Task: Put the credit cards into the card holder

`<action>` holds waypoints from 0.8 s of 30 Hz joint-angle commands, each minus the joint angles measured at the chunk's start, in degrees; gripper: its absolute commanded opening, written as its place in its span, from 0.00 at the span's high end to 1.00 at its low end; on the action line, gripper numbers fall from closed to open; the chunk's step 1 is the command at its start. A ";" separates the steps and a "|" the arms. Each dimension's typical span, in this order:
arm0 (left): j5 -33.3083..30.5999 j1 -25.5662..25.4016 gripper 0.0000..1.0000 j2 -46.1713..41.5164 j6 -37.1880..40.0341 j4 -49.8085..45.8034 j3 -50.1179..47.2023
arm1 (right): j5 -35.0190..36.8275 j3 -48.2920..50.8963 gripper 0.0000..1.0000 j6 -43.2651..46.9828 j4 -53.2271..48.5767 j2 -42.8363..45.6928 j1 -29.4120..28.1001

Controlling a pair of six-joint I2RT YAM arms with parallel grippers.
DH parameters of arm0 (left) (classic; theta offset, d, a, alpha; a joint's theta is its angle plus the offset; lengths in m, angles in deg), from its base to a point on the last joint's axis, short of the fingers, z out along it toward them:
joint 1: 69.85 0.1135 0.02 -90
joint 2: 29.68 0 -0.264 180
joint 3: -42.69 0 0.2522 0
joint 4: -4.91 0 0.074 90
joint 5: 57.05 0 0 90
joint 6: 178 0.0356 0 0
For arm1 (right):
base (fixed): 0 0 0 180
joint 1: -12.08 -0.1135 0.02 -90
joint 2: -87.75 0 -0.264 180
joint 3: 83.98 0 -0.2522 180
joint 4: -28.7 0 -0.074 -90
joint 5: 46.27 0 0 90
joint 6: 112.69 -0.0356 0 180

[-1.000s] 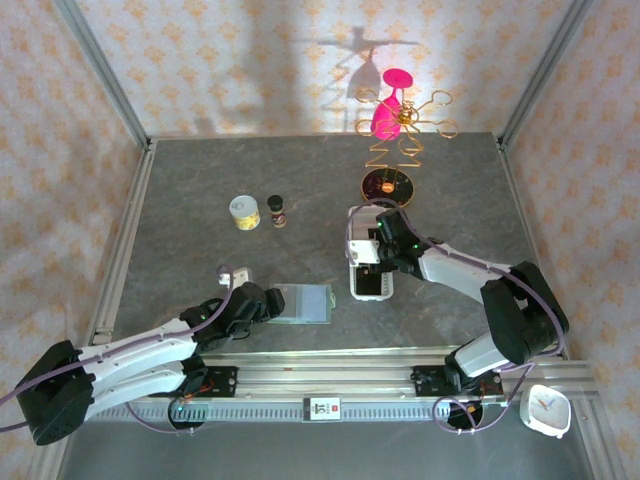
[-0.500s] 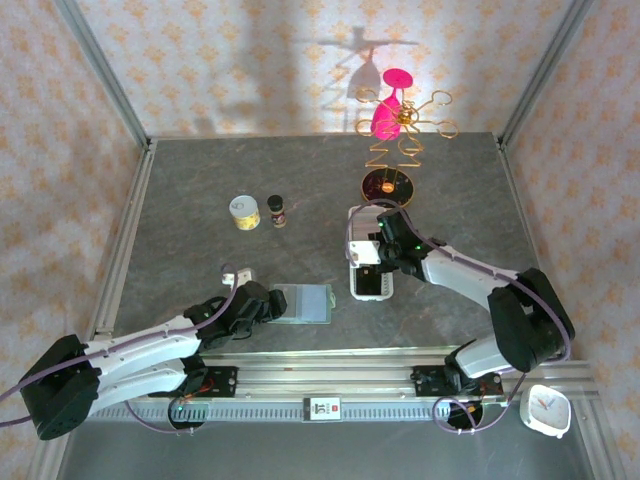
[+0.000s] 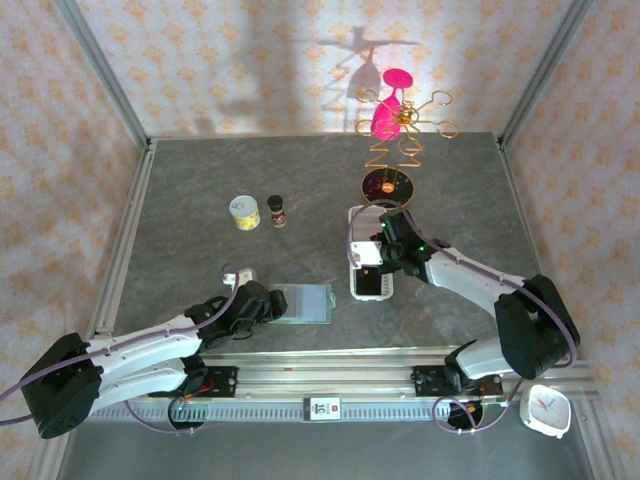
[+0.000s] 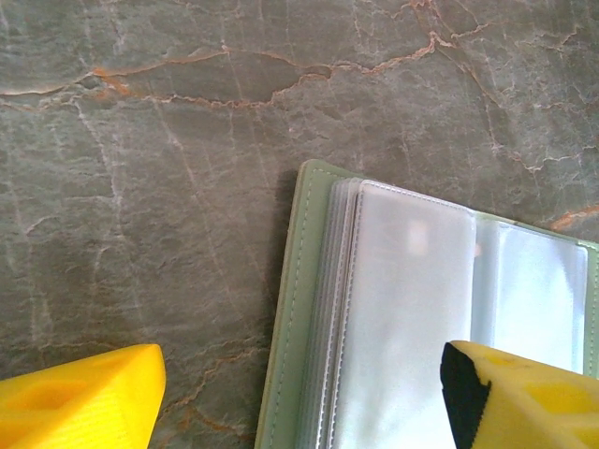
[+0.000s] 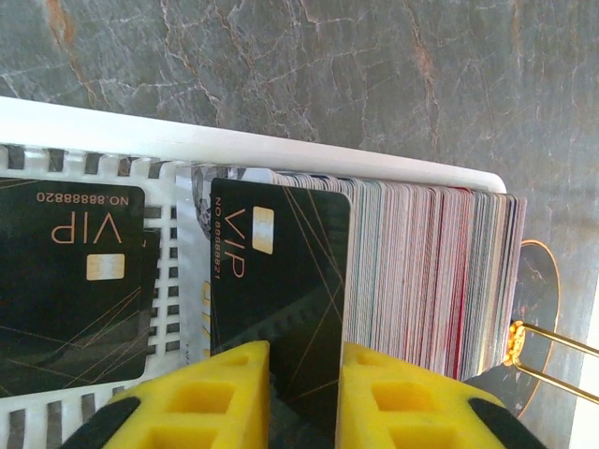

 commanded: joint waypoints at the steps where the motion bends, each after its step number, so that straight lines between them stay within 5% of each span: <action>1: 0.46 0.39 0.21 0.46 0.40 0.78 1.15 | 1.06 0.29 0.79 -0.23 -2.04 2.24 -0.32; 9: -0.42 0.40 0.21 1.16 1.09 0.72 1.26 | -5.67 -3.65 0.83 -7.85 -14.25 4.53 -1.09; 14: -2.03 0.40 0.21 1.20 2.57 -1.35 2.12 | -13.40 -3.36 1.00 -17.21 -19.94 9.36 -3.62; 18: -2.71 0.44 0.20 1.02 3.95 -1.98 2.49 | -10.99 0.33 1.00 -21.37 -17.59 16.19 -5.55; 22: -3.04 0.49 0.20 1.15 4.64 -1.76 2.74 | -2.79 3.23 0.68 -20.39 -12.86 18.80 -5.61; 24: -3.07 0.44 0.20 1.38 4.72 -1.79 2.97 | -0.56 2.34 0.64 -18.84 -13.01 17.18 -5.60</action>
